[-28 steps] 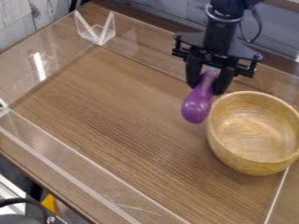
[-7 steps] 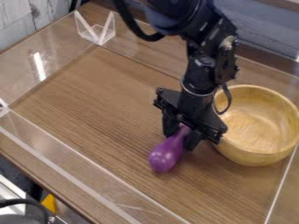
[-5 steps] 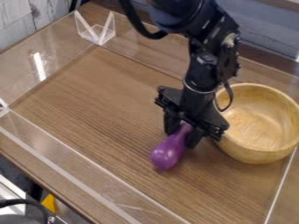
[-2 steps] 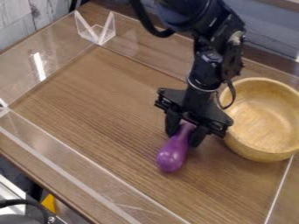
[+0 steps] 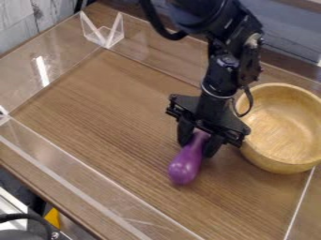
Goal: Remove the purple eggplant from inside the brown bowl and put it on the table
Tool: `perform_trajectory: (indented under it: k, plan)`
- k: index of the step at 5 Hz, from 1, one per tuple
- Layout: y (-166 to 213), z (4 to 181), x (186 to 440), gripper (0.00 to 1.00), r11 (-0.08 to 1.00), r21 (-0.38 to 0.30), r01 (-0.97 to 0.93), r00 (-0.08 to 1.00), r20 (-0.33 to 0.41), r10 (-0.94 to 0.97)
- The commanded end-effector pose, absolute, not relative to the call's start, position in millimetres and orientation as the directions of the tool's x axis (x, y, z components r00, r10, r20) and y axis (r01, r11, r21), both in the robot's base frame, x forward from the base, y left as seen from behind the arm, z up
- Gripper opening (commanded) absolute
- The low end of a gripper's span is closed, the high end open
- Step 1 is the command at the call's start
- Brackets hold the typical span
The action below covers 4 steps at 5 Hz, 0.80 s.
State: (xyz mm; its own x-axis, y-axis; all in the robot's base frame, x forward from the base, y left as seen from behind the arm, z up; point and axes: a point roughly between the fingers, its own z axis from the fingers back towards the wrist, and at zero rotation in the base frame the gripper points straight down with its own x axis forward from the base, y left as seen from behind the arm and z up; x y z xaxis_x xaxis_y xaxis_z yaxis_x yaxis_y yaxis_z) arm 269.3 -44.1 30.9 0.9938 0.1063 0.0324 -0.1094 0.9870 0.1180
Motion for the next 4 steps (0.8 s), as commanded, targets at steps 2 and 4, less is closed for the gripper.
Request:
perform_trajectory:
  k: [2,4]
  plan:
    - [-41,43.7,270,1.00,0.975,0.087,-0.202,0.977,0.083,0.195]
    - [-40,61.1,278,0.00,0.974,0.073,-0.213,0.974,0.098,0.206]
